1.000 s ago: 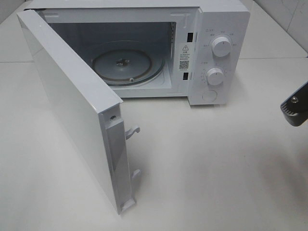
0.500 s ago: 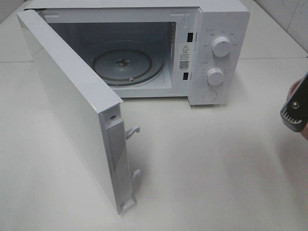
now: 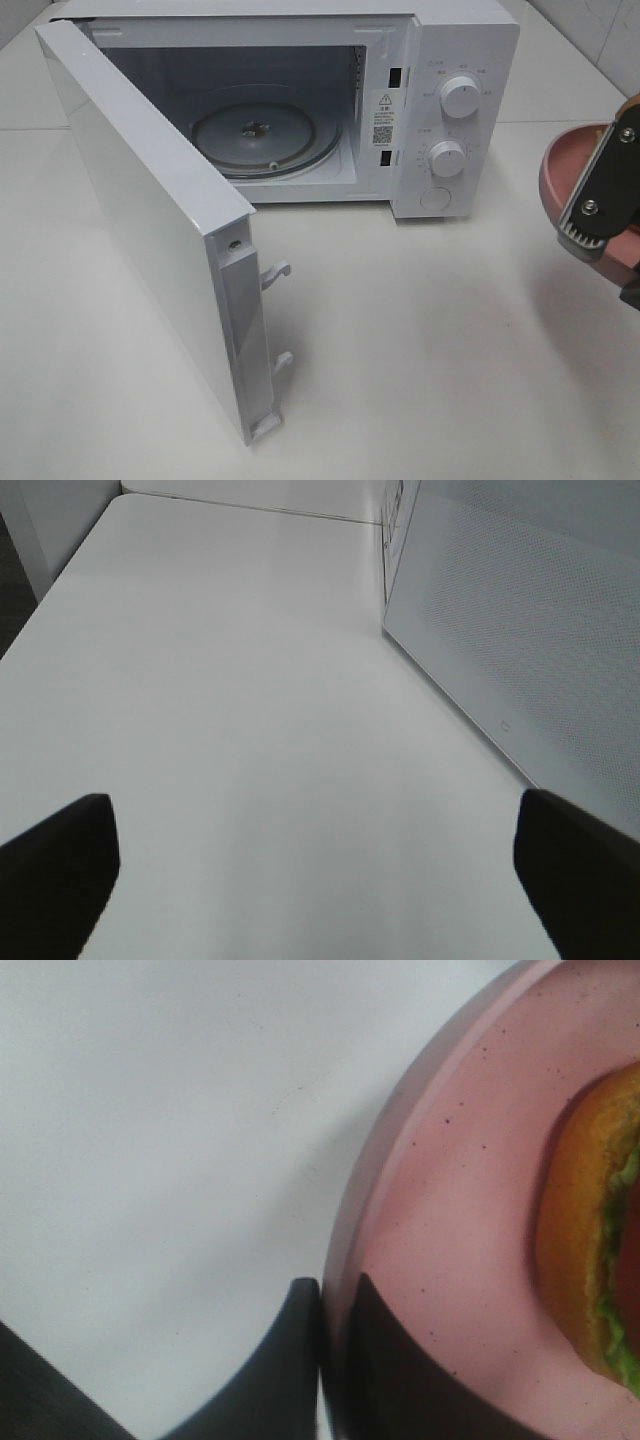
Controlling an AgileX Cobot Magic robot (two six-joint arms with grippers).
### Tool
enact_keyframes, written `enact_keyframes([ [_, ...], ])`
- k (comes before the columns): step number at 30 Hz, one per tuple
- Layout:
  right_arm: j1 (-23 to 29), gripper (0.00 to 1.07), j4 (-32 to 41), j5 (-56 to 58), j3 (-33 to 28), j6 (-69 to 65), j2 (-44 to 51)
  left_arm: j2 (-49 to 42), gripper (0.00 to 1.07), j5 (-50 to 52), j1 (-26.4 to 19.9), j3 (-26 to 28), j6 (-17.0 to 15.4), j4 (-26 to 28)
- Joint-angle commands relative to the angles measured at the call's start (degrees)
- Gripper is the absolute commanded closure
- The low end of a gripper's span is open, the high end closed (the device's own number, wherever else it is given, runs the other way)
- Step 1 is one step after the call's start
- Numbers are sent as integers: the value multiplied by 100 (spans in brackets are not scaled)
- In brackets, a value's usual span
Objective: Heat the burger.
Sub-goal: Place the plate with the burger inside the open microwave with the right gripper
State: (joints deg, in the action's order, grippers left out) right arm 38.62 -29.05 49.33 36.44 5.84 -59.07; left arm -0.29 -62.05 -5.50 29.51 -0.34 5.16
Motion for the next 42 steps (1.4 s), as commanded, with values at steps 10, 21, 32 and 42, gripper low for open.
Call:
enact_keyframes([
  [10,34,105,-246,-430,11,1919,52,-11,7,80,-17,-11,-17,6],
  [21,34,102,-92,-917,11,2968,52,-11,7,80,-17,-11,-17,6],
  [32,34,100,464,-1169,11,4062,52,-11,7,80,-17,-11,-17,6],
  [42,34,99,647,-1501,11,4824,52,-11,7,80,-17,-11,-17,6],
])
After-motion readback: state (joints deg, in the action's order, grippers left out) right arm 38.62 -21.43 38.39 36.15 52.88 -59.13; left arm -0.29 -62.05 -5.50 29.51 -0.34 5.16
